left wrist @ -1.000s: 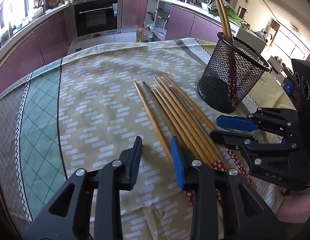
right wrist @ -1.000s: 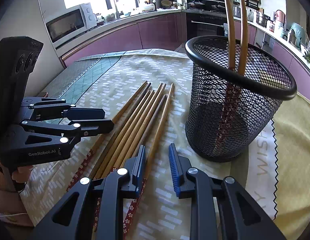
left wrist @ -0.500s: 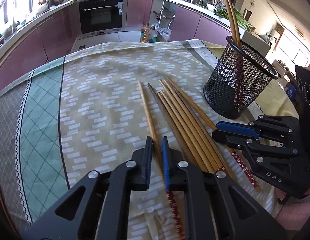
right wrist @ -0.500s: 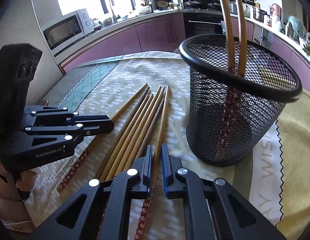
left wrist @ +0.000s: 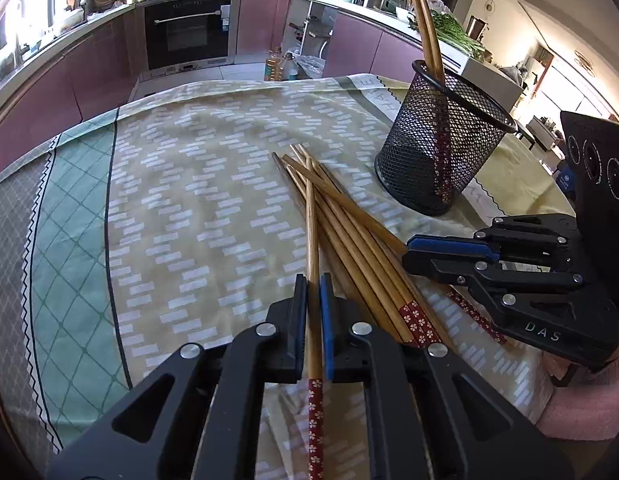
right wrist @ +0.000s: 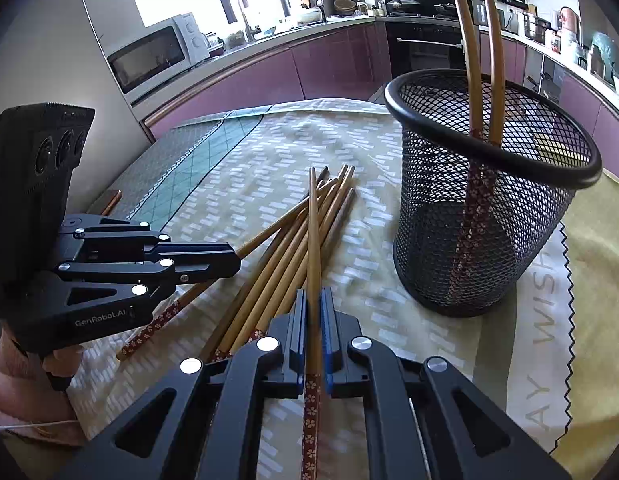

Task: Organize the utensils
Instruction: 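Close the left gripper on a chopstick while the right gripper grasps another chopstick, then lift both held chopsticks upright and insert them into the mesh cup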

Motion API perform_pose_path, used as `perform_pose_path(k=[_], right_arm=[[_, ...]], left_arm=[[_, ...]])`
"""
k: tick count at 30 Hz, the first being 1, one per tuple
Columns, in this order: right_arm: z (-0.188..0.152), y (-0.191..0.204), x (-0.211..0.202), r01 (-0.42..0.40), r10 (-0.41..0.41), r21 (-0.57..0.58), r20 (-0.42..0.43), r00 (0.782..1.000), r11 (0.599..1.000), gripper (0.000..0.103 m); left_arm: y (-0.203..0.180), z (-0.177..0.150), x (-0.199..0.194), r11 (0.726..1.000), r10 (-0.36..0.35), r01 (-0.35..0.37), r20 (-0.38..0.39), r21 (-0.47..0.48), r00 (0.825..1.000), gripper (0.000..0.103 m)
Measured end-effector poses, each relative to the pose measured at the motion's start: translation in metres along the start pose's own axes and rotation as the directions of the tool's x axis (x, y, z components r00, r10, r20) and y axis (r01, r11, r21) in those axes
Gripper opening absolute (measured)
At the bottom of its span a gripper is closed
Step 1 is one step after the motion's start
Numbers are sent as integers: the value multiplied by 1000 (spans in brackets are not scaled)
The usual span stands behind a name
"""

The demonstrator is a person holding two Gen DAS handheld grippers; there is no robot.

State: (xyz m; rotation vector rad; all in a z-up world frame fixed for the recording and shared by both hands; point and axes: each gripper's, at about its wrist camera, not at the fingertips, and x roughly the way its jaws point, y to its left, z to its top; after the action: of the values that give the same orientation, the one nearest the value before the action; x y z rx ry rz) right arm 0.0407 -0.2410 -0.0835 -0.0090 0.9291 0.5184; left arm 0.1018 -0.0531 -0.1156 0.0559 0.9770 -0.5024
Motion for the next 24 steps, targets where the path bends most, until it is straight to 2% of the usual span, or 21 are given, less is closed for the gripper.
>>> perform_pose_path(k=[7, 14, 18, 24], right_arm=[[10, 2, 12, 29, -30, -23, -22, 999, 999, 9], [15, -2, 15, 16, -16, -15, 1, 1000, 1000, 6], [16, -1, -3, -12, 13, -17, 57, 998, 1000, 6], [24, -4, -43, -31, 33, -16, 161, 986, 999, 6]], left_arm=[[2, 6, 9, 999, -18, 19, -25, 34, 1000, 14], [2, 17, 14, 1000, -1, 2, -28, 20, 1000, 8], [1, 18, 5, 1000, -5, 4, 9, 8, 1000, 8], [-10, 30, -35, 997, -68, 65, 107, 33, 992, 8]])
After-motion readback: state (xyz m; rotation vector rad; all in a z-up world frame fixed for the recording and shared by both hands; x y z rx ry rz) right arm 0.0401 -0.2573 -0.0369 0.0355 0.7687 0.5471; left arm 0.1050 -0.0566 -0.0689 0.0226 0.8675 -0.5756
